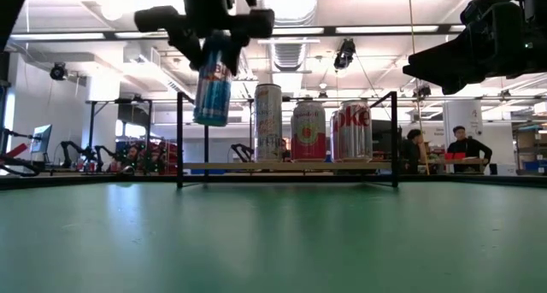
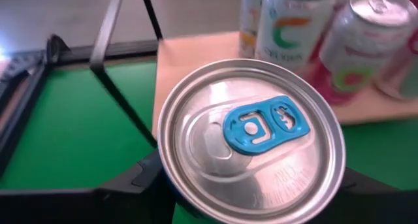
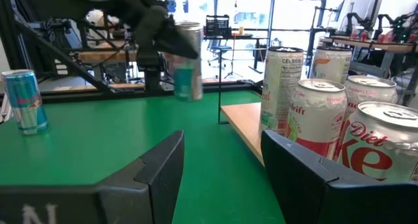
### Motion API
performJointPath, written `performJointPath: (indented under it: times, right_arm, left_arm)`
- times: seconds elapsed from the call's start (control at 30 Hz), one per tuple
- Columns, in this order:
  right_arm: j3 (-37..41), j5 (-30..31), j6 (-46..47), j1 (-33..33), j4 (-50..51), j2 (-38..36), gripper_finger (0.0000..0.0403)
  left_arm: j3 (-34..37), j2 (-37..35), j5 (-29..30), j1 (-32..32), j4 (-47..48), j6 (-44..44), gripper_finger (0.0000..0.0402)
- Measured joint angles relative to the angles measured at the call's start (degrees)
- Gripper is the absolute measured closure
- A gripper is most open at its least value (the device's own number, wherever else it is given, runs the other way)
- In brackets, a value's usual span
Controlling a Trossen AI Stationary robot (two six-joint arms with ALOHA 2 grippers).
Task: Place canned beverage on shelf
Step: Put the top blue soda can on the shelf
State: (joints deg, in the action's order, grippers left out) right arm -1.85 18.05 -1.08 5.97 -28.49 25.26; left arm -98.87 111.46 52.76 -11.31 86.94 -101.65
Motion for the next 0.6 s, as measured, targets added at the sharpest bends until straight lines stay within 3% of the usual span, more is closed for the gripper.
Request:
performJointPath:
  times: [0.2,0.6]
  right_arm:
    - [0.0,0.0,0.0,0.0,0.0,0.0,0.0209]
    - [0.0,0.0,0.0,0.0,0.0,0.0,0.0209]
  left_arm:
    - [0.1,0.0,3.4,4.5,-2.5,3.0,0.0196]
    - [2.7,0.0,0.8,16.4,-14.1,7.4,0.0196]
